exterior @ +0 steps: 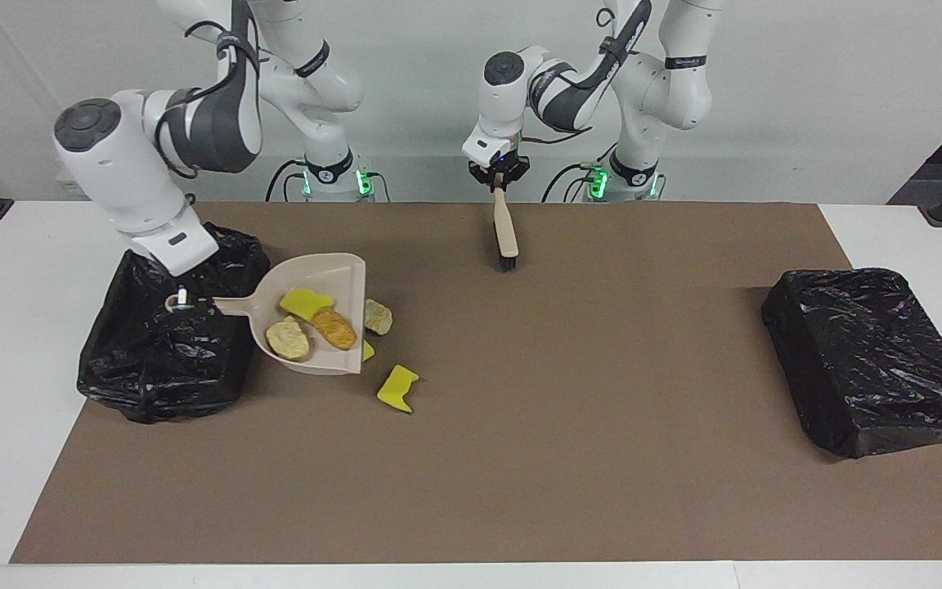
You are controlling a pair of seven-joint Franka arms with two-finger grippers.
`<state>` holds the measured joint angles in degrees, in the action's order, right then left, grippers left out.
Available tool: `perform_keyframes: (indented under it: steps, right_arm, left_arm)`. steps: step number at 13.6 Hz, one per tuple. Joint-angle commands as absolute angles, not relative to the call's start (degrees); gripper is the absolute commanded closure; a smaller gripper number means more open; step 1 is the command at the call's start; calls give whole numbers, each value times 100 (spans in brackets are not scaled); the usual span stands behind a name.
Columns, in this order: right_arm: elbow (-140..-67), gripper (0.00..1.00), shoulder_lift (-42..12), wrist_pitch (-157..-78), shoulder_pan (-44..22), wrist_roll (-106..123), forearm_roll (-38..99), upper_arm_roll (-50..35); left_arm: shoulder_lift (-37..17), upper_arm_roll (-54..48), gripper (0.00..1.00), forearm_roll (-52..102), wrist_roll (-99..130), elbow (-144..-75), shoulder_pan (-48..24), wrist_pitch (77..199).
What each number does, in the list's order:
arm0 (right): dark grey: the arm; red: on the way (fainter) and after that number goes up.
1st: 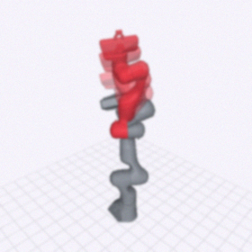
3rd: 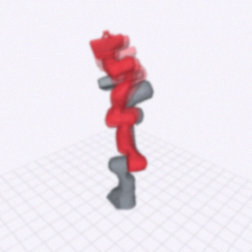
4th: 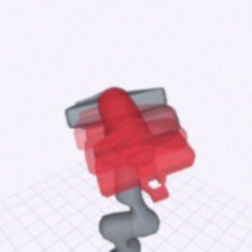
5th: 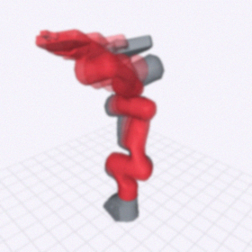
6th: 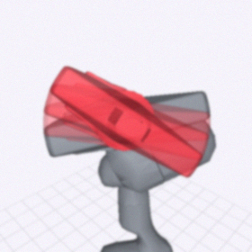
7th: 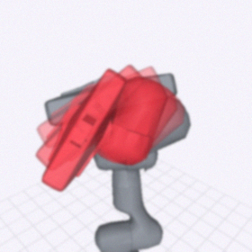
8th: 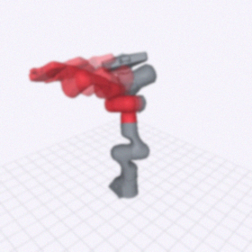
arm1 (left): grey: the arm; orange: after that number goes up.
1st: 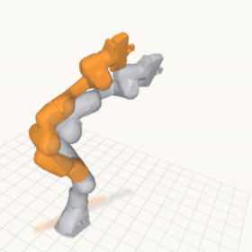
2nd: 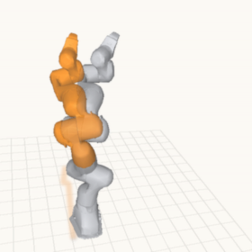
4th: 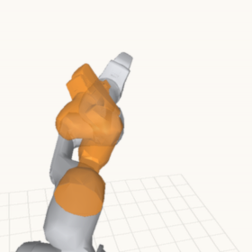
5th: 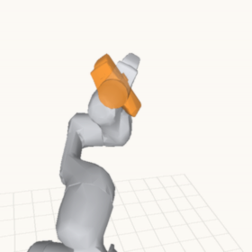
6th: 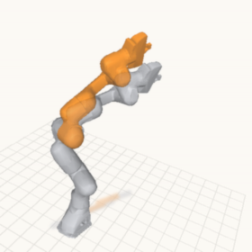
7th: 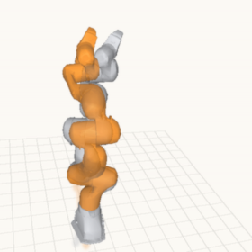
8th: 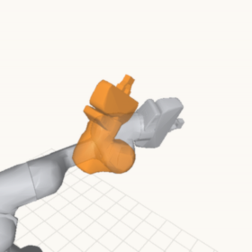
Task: Sweep and dump trash in bin
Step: 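Tip the dustpan over the trash bag with the right gripper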
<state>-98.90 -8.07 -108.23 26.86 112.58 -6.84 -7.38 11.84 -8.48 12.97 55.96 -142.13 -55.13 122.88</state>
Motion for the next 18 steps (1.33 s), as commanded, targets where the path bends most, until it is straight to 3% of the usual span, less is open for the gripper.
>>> perform_keyframes:
  steps: [1, 4, 5, 6, 11, 18]
  right_arm:
    - [-9791, 100, -835, -10889, 3172, 11496, -1288, -835]
    - [-9835, 100, -791, -11390, 3182, 10919, -2431, -738]
    - [-9844, 100, -782, -11391, 3156, 10751, -2678, -738]
    - [-9861, 100, -774, -11373, 3077, 10488, -3098, -747]
    - [-9967, 100, -624, -10548, 2443, 9246, -4648, -773]
    - [-9949, 100, 0, -10276, 2496, 9642, -4554, -782]
  left_arm:
    - [1230, -782, 72, 1345, 5362, -14309, -5581, 12366]
    - [1239, -774, 44, 1353, 5099, -14335, -5572, 12331]
    - [1231, -765, 28, 1345, 5089, -14335, -5572, 12288]
    - [1222, -756, 0, 1345, 5132, -14291, -5494, 12165]
    - [1309, -729, 0, 872, 4151, -13511, -4274, 11015]
    - [1169, -721, 0, 483, 1647, -11253, -2183, 9538]
